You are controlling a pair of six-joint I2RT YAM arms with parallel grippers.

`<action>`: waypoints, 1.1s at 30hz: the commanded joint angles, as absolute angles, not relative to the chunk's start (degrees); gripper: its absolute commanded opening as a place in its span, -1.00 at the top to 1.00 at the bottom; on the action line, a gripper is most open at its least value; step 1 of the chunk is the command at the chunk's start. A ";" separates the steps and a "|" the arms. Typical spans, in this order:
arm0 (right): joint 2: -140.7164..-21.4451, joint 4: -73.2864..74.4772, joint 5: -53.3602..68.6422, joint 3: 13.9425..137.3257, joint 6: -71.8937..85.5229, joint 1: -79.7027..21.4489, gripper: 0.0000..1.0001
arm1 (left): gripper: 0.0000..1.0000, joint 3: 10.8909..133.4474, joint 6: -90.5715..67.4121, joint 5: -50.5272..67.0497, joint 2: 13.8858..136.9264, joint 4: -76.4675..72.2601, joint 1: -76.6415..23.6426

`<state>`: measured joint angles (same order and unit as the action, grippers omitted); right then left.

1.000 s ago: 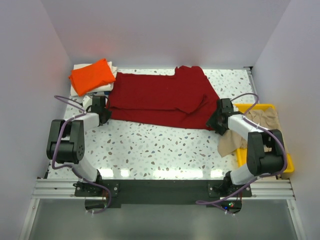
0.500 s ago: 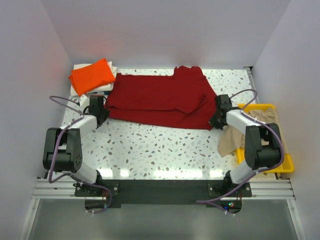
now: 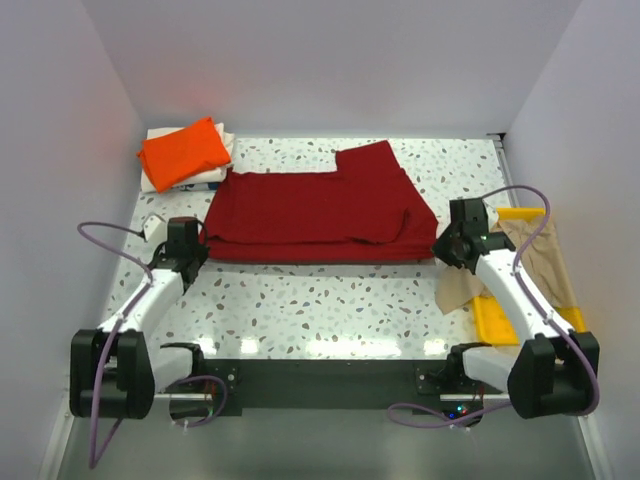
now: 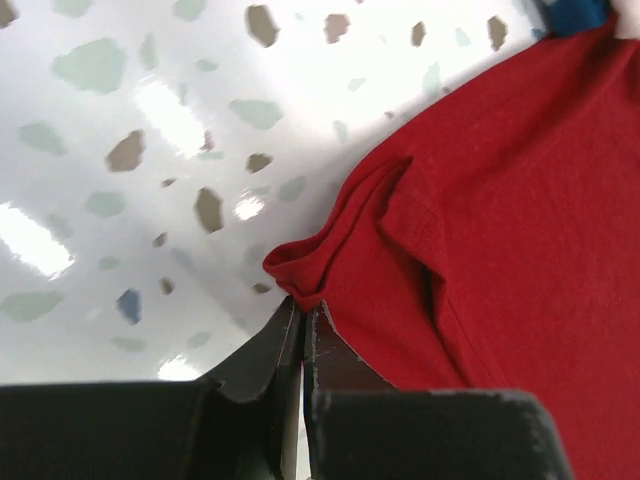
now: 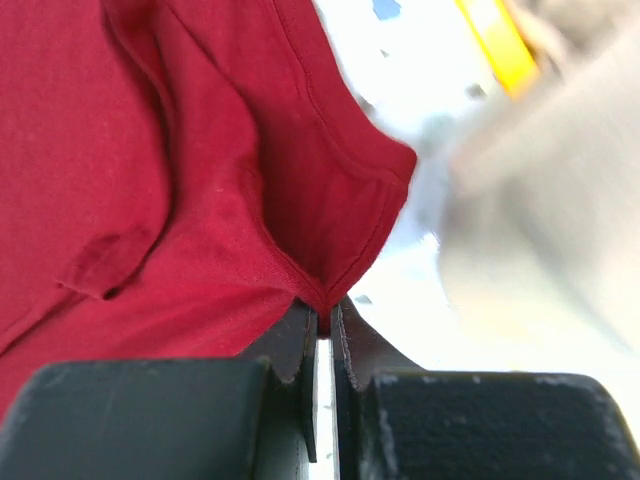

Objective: Fold and stack the t-shirts
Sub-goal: Fold the tshirt

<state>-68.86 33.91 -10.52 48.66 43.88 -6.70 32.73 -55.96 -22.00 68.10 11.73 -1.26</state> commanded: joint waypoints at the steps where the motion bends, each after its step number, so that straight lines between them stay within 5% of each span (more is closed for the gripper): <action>1: -62.68 40.85 -12.48 46.67 43.86 -6.42 1.00 | 1.00 29.11 -56.07 -27.68 61.81 16.68 -0.79; 11: -51.07 47.46 -8.18 43.60 43.59 -6.42 0.86 | 0.99 22.94 -61.52 -28.83 47.29 27.15 -0.70; 15: -48.96 48.60 -6.95 43.50 42.89 -6.42 0.27 | -0.09 22.33 -62.49 -28.13 44.22 29.53 -0.70; 17: -48.25 48.25 -6.51 43.94 42.02 -6.50 -0.09 | -0.35 22.67 -62.14 -27.95 43.16 29.88 -0.70; 19: -48.34 46.76 -4.24 44.38 41.05 -6.50 -0.28 | -0.40 23.99 -60.57 -27.42 43.07 29.36 -0.70; 33: -66.25 26.38 1.41 43.95 38.41 -11.95 -0.32 | -0.40 25.92 -58.88 -19.42 59.14 14.87 -3.87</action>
